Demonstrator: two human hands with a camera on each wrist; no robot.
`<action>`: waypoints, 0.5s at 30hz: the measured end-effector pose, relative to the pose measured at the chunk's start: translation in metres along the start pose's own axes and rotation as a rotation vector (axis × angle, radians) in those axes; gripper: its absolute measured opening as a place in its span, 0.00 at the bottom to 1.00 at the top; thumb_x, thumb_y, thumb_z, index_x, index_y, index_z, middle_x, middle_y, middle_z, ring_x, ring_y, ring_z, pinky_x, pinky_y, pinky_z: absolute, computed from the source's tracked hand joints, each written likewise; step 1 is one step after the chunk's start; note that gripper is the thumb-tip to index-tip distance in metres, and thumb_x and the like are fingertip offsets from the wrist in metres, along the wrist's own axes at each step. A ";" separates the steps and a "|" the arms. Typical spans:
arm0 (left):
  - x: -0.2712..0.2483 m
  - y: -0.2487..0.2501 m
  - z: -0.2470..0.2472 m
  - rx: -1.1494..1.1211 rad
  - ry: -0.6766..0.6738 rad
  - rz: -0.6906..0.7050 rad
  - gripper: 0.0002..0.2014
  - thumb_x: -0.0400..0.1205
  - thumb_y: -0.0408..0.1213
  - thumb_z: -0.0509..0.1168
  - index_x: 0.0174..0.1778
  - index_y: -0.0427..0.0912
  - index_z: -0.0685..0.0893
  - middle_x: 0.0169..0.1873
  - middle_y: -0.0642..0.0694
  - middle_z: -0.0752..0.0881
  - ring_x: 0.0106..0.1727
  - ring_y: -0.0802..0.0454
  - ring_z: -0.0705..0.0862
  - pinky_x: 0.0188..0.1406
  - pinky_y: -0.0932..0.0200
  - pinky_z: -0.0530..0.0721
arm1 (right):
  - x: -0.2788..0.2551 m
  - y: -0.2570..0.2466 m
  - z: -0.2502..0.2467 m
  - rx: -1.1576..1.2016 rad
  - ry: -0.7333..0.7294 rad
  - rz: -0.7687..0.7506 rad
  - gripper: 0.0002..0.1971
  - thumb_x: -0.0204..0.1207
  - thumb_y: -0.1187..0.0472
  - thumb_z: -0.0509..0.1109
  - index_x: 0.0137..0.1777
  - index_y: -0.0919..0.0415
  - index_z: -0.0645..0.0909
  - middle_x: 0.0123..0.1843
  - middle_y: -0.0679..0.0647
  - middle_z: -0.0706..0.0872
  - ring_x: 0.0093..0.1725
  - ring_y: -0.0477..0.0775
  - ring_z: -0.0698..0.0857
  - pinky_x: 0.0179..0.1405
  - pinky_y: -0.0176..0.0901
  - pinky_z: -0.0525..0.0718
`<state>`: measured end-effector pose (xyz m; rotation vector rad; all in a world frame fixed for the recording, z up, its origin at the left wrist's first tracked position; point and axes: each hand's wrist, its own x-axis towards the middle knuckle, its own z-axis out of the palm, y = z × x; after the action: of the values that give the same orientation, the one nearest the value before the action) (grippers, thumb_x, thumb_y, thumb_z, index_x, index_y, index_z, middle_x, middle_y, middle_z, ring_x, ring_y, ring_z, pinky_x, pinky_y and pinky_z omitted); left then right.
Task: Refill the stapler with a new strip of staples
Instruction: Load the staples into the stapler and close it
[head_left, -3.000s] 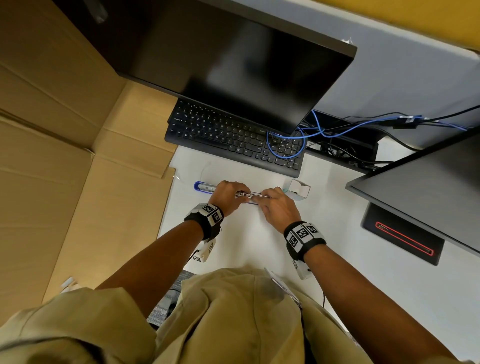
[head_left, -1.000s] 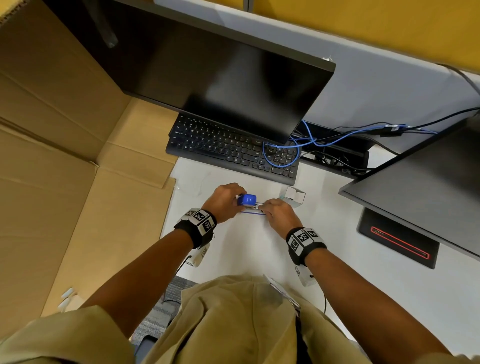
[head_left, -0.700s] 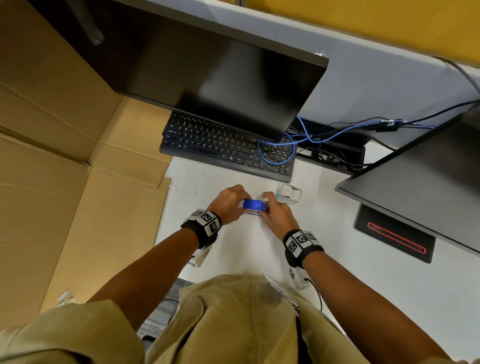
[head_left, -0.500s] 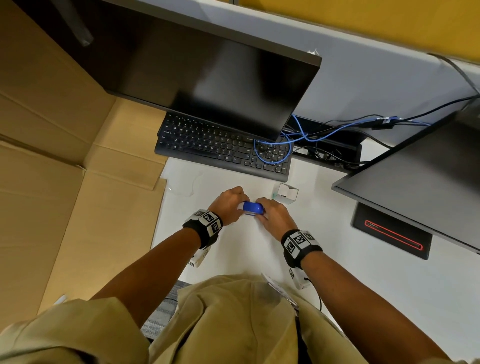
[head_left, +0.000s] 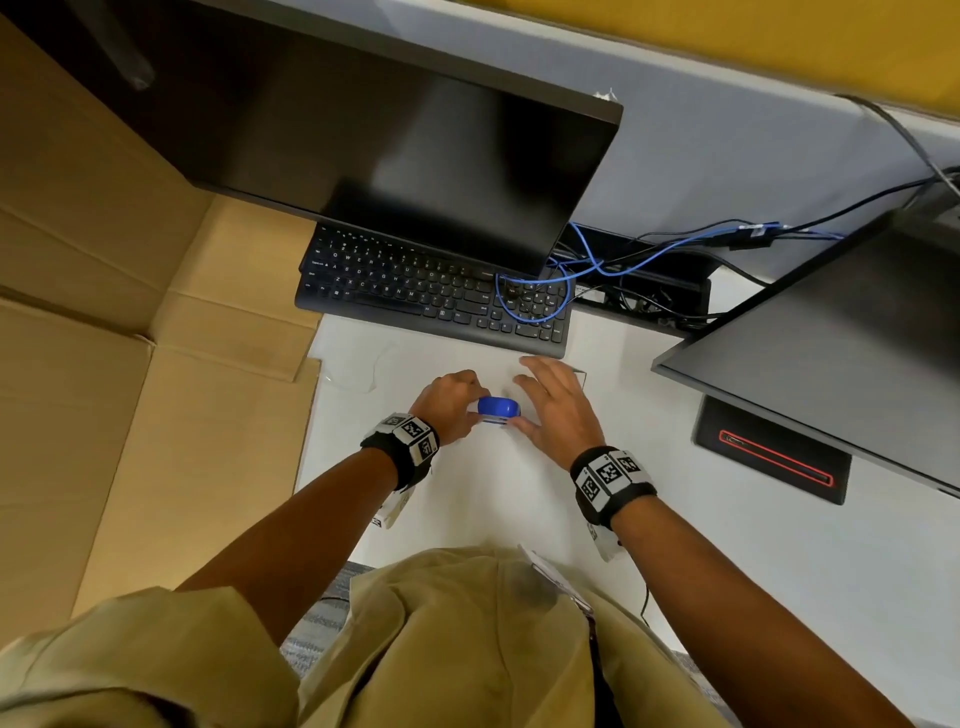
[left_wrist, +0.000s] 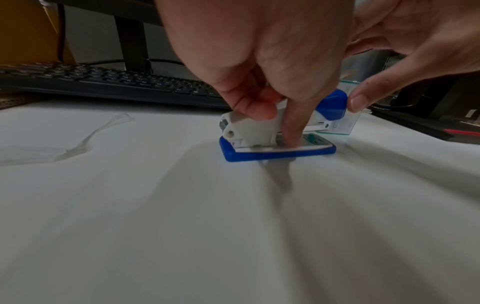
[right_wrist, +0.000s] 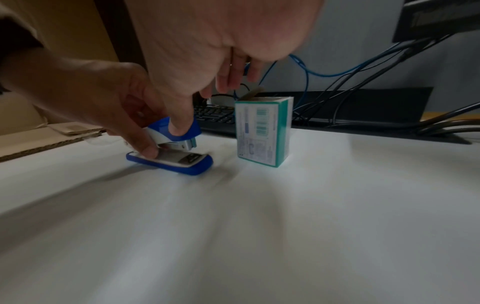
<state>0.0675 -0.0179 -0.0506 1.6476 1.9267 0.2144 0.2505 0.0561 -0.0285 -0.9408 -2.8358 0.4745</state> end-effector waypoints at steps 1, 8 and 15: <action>0.003 0.000 -0.001 0.007 -0.001 0.006 0.15 0.77 0.38 0.71 0.60 0.44 0.87 0.53 0.44 0.86 0.51 0.43 0.85 0.53 0.51 0.85 | -0.001 0.004 -0.002 -0.017 0.015 0.011 0.24 0.65 0.55 0.82 0.59 0.66 0.85 0.69 0.64 0.82 0.69 0.66 0.78 0.73 0.61 0.74; 0.024 -0.001 -0.013 0.011 0.001 -0.012 0.13 0.76 0.38 0.71 0.57 0.44 0.88 0.50 0.43 0.85 0.50 0.44 0.84 0.50 0.55 0.79 | -0.005 0.020 -0.018 -0.059 0.086 0.167 0.19 0.72 0.62 0.77 0.63 0.63 0.83 0.68 0.63 0.81 0.69 0.66 0.77 0.72 0.59 0.74; 0.035 0.000 -0.016 0.015 0.013 -0.042 0.14 0.76 0.38 0.71 0.57 0.44 0.88 0.50 0.43 0.85 0.50 0.45 0.84 0.52 0.52 0.82 | -0.006 0.029 -0.018 0.062 -0.011 0.268 0.28 0.72 0.79 0.70 0.71 0.63 0.78 0.66 0.62 0.84 0.66 0.65 0.81 0.63 0.54 0.82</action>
<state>0.0568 0.0189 -0.0493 1.6179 1.9755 0.1949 0.2750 0.0789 -0.0212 -1.3156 -2.6975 0.5929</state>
